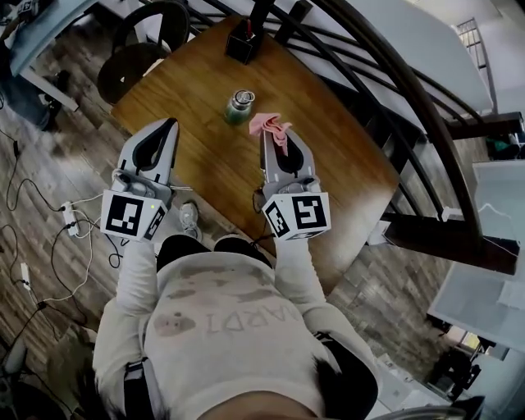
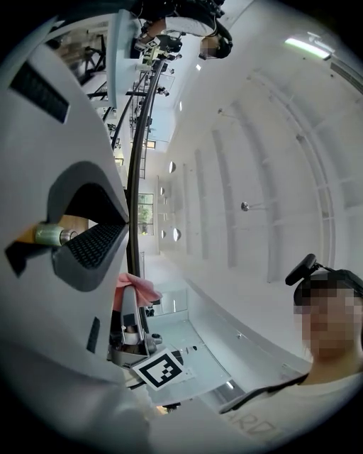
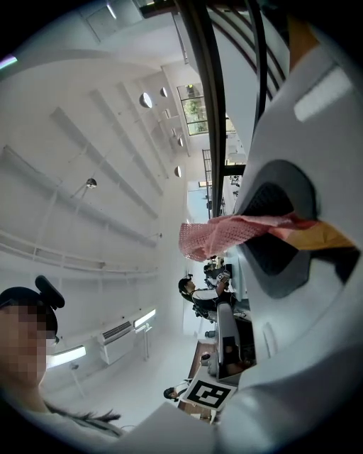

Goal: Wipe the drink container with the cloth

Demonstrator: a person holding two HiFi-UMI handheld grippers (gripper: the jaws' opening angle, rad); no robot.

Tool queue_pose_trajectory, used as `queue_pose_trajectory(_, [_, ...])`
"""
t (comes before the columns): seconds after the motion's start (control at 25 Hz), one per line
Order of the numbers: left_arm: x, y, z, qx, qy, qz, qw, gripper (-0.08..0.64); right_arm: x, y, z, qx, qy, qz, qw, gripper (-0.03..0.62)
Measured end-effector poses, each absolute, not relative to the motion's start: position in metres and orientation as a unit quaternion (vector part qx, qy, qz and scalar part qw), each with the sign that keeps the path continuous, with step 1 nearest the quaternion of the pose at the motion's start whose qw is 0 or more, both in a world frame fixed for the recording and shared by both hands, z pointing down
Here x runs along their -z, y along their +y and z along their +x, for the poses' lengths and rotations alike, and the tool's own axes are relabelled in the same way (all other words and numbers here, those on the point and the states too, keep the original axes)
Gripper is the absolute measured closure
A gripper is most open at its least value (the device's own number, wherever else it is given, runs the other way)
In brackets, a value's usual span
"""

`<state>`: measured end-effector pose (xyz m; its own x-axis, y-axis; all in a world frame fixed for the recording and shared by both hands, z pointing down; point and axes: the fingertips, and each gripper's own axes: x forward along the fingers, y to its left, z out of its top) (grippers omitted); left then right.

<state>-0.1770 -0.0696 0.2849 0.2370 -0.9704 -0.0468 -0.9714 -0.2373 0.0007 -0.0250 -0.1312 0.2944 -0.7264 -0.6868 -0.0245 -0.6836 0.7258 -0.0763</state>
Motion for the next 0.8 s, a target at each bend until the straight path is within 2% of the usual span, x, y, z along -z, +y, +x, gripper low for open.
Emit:
queue_pose_trajectory(0.36, [-0.306, -0.114, -0.202, -0.012, 0.565, -0.825, -0.008, 0.555, -0.327, -0.162, -0.059, 0.055, 0.910, -0.412, -0.008, 0.552])
queue_pose_trajectory(0.8, [-0.353, -0.142, -0.188, 0.010, 0.513, -0.857, -0.049, 0.555, -0.400, -0.174, -0.056, 0.113, 0.886, -0.446, -0.059, 0.554])
